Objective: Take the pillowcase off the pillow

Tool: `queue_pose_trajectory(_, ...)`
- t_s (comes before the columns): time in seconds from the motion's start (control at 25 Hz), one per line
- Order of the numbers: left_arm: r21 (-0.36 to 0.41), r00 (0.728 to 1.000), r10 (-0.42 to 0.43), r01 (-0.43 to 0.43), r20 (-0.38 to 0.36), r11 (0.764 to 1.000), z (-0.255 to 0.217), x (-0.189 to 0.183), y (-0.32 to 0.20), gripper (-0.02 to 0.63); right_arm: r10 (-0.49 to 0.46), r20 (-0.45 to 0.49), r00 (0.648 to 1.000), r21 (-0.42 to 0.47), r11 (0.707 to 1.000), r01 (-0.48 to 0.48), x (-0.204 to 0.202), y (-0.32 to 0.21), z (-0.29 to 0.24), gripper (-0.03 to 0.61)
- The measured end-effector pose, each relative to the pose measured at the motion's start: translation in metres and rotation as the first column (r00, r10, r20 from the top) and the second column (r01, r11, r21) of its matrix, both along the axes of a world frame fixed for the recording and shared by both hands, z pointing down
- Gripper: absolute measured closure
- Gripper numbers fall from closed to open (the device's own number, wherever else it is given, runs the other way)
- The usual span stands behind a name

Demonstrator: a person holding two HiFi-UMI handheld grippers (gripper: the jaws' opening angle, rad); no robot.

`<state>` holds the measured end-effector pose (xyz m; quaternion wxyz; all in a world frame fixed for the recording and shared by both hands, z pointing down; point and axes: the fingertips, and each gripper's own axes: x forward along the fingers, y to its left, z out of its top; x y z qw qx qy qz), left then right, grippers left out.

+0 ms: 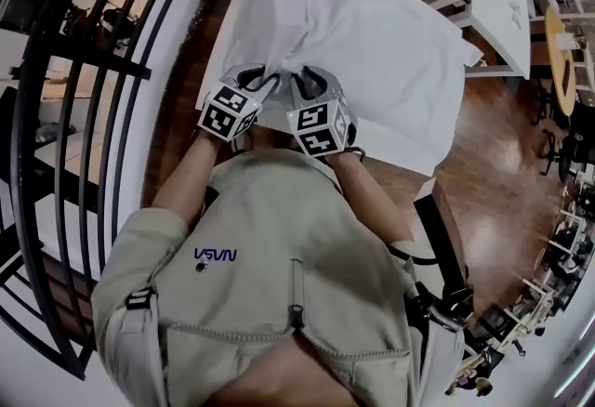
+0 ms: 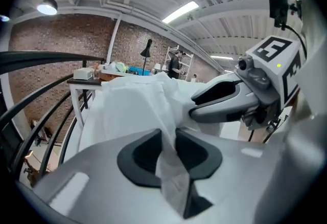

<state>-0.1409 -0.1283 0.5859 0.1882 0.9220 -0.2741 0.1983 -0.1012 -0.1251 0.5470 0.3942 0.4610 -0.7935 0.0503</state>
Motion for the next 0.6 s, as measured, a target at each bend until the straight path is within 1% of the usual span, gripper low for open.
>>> queue_pose_trajectory(0.08, 0.014, 1.000, -0.021, 0.021, -0.023, 1.000, -0.009, -0.002, 0.000, 0.556, 0.012, 0.011, 1.000, 0.011, 1.000, -0.012, 0.007, 0.000, -0.009, 0.556)
queue_pose_trajectory(0.12, 0.013, 0.998, -0.040, 0.040, -0.045, 0.999, -0.014, -0.003, -0.001, 0.562, 0.017, 0.022, 1.000, 0.020, 1.000, -0.018, 0.010, 0.001, -0.016, 0.565)
queue_pose_trajectory(0.2, 0.014, 0.994, -0.076, 0.078, -0.082, 0.997, -0.025, -0.006, -0.002, 0.578, 0.033, 0.043, 0.999, 0.041, 0.999, -0.035, 0.019, 0.003, -0.029, 0.568)
queue_pose_trajectory(0.28, 0.022, 0.989, -0.107, 0.110, -0.099, 0.994, -0.030, -0.008, -0.005, 0.584, 0.061, 0.069, 0.996, 0.051, 0.997, -0.065, 0.032, 0.005, -0.037, 0.572)
queue_pose_trajectory(0.36, 0.024, 0.985, -0.132, 0.136, -0.111, 0.990, -0.032, -0.009, -0.009, 0.586, 0.094, 0.094, 0.991, 0.039, 0.994, -0.098, 0.046, 0.011, -0.039, 0.572)
queue_pose_trajectory(0.48, 0.021, 0.982, -0.148, 0.152, -0.119, 0.988, -0.032, -0.011, -0.008, 0.588, 0.129, 0.107, 0.986, 0.013, 0.991, -0.131, 0.061, 0.026, -0.031, 0.572)
queue_pose_trajectory(0.6, -0.009, 0.976, -0.168, 0.169, -0.135, 0.986, -0.024, -0.015, -0.007, 0.589, 0.164, 0.112, 0.980, -0.024, 0.987, -0.162, 0.071, 0.037, -0.016, 0.572)
